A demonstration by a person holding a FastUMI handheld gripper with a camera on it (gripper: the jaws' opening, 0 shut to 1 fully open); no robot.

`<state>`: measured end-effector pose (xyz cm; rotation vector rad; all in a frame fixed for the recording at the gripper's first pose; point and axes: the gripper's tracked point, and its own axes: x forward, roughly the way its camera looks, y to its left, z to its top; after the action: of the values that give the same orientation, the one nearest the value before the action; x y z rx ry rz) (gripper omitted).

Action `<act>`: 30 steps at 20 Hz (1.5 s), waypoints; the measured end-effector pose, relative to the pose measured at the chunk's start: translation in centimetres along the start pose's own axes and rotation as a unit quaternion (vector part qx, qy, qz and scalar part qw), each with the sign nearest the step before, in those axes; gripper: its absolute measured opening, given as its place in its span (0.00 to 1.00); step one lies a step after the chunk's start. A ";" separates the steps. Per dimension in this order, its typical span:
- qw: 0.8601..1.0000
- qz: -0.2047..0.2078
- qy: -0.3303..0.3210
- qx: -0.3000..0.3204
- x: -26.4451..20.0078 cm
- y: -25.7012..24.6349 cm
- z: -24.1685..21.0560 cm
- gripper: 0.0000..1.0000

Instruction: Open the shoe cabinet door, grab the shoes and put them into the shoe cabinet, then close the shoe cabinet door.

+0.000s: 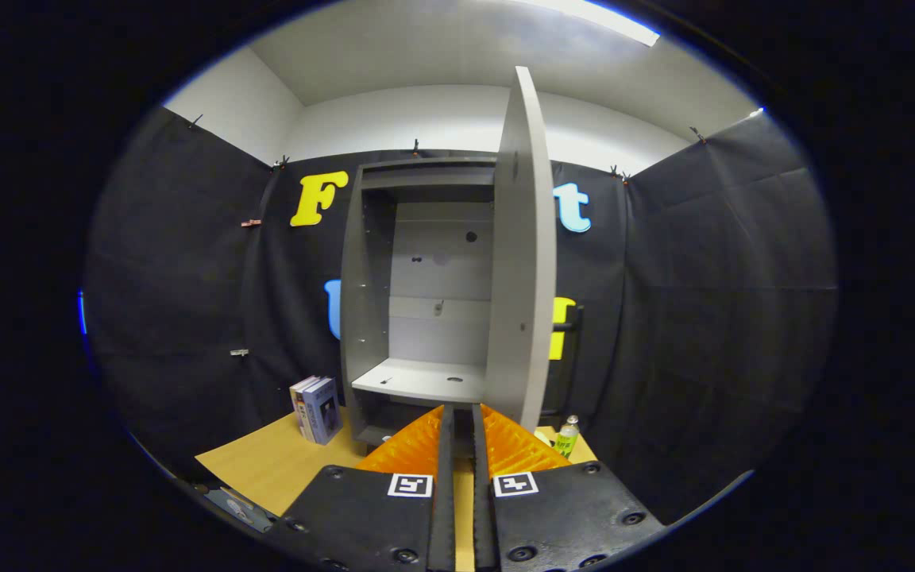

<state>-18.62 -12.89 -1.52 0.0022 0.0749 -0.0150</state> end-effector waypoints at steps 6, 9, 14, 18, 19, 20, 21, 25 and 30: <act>0.996 0.076 0.029 0.033 2.0 5.1 -6.2 0.13; 0.993 0.090 0.055 0.045 2.0 6.0 -10.0 0.14; 0.985 0.107 0.117 0.065 3.2 9.0 -16.7 0.25; 0.979 0.113 0.154 0.072 4.1 11.0 -20.8 0.35; 0.977 0.113 0.166 0.071 4.4 11.5 -22.3 0.41; 0.975 0.113 0.178 0.070 4.6 11.8 -23.7 0.44; 0.973 0.113 0.189 0.069 4.3 11.7 -25.7 0.49; 0.962 0.096 0.245 0.074 4.8 12.3 -32.4 0.50; 0.953 0.070 0.286 0.070 6.2 12.9 -37.8 0.51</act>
<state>-15.09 -0.03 -39.61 0.1545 0.6540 0.1233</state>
